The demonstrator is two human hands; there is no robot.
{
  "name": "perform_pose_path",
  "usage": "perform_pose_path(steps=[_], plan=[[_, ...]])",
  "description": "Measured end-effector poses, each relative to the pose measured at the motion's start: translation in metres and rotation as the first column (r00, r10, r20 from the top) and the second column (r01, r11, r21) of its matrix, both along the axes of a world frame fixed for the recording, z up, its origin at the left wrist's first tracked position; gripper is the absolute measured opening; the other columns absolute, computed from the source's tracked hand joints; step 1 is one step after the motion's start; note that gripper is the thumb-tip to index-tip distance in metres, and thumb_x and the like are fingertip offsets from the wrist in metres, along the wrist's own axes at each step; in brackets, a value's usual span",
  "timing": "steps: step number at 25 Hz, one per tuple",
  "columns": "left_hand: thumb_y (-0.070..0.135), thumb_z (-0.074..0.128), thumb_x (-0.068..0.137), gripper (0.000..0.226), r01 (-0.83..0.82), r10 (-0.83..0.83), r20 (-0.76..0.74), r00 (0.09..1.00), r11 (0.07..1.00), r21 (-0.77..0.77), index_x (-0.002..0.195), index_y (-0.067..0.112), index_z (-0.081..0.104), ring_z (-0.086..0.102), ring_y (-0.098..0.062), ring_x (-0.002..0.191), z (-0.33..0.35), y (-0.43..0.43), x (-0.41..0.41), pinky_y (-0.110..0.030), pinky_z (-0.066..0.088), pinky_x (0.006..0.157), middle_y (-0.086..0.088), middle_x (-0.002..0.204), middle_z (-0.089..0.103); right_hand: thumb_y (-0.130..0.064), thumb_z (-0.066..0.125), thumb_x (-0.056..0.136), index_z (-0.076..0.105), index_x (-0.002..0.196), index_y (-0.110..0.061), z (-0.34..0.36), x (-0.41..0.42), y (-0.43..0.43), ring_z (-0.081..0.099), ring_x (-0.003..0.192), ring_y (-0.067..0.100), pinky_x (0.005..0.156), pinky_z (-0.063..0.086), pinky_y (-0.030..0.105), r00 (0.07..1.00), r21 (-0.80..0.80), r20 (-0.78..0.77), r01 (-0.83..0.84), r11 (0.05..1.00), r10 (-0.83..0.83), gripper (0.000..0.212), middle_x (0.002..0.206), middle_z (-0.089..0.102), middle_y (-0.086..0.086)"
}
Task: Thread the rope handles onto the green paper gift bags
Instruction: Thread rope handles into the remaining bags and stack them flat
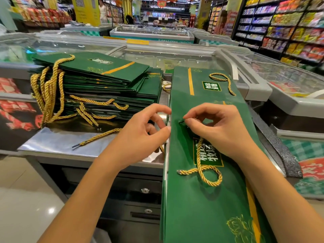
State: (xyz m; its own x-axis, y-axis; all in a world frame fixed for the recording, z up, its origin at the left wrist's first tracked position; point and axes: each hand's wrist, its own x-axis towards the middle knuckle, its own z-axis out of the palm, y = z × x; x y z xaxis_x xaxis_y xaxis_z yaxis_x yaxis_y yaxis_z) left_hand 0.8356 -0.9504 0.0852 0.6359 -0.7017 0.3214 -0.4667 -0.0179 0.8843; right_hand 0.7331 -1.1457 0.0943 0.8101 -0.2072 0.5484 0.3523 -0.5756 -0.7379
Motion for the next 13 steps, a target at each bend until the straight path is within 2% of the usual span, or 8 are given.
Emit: perform_pose_path(steps=[2, 4, 6, 8, 10, 13], plan=[[0.016, 0.064, 0.095, 0.033, 0.006, -0.006, 0.013, 1.0, 1.0, -0.004, 0.119, 0.039, 0.061, 0.055, -0.041, 0.067, -0.0007, 0.0006, -0.0004, -0.041, 0.054, 0.056, 0.007, 0.085, 0.058, -0.001, 0.076, 0.086, 0.077, 0.087, -0.009, 0.0005, -0.0005, -0.0001, 0.066, 0.072, 0.026, 0.059, 0.054, 0.03, 1.0, -0.001, 0.02, 0.005, 1.0, -0.005, 0.009, 0.078, 0.073, 0.005], [0.02, 0.064, 0.095, 0.033, 0.009, -0.008, 0.026, 1.0, 1.0, -0.009, 0.12, 0.04, 0.06, 0.052, -0.035, 0.063, -0.0021, 0.0002, -0.0007, -0.044, 0.056, 0.06, 0.005, 0.087, 0.057, 0.0, 0.076, 0.086, 0.077, 0.087, -0.01, 0.0005, -0.0011, 0.0004, 0.066, 0.072, 0.025, 0.061, 0.055, 0.031, 1.0, -0.005, 0.024, -0.003, 1.0, 0.003, 0.01, 0.079, 0.073, 0.007], [0.021, 0.064, 0.096, 0.035, 0.01, -0.01, 0.034, 0.999, 1.0, -0.009, 0.124, 0.04, 0.059, 0.049, -0.019, 0.057, -0.0029, -0.001, -0.0017, -0.043, 0.055, 0.06, 0.001, 0.089, 0.056, 0.0, 0.075, 0.087, 0.078, 0.087, -0.011, -0.0001, -0.0014, -0.0002, 0.067, 0.074, 0.028, 0.064, 0.056, 0.033, 1.0, -0.005, 0.022, -0.012, 1.0, 0.012, 0.012, 0.079, 0.074, 0.008], [0.023, 0.063, 0.097, 0.037, 0.007, -0.007, 0.056, 0.998, 1.0, -0.004, 0.129, 0.04, 0.057, 0.047, -0.01, 0.054, -0.0032, -0.002, -0.0033, -0.027, 0.047, 0.053, -0.001, 0.091, 0.055, 0.001, 0.073, 0.089, 0.079, 0.089, -0.012, -0.0005, -0.0022, 0.0, 0.069, 0.077, 0.03, 0.066, 0.058, 0.035, 1.0, 0.013, 0.015, -0.017, 1.0, 0.017, 0.015, 0.08, 0.076, 0.008], [0.026, 0.063, 0.097, 0.039, -0.011, 0.011, 0.083, 0.997, 1.0, 0.003, 0.133, 0.04, 0.056, 0.045, -0.007, 0.054, -0.0038, -0.0029, -0.0044, -0.017, 0.04, 0.053, -0.003, 0.092, 0.054, 0.001, 0.07, 0.091, 0.079, 0.091, -0.013, -0.0007, -0.0025, 0.0001, 0.069, 0.075, 0.028, 0.066, 0.057, 0.042, 0.999, 0.019, 0.02, -0.028, 0.999, 0.028, 0.017, 0.081, 0.076, 0.007], [0.031, 0.063, 0.096, 0.039, -0.039, 0.037, 0.124, 0.992, 0.999, 0.007, 0.133, 0.041, 0.056, 0.046, -0.008, 0.055, -0.0053, -0.0057, -0.0048, -0.015, 0.038, 0.052, -0.005, 0.094, 0.054, 0.0, 0.071, 0.091, 0.076, 0.102, -0.016, -0.0007, -0.0019, 0.0006, 0.063, 0.075, 0.034, 0.06, 0.051, 0.057, 0.997, -0.015, 0.042, -0.067, 0.998, 0.068, 0.02, 0.082, 0.07, 0.009]])
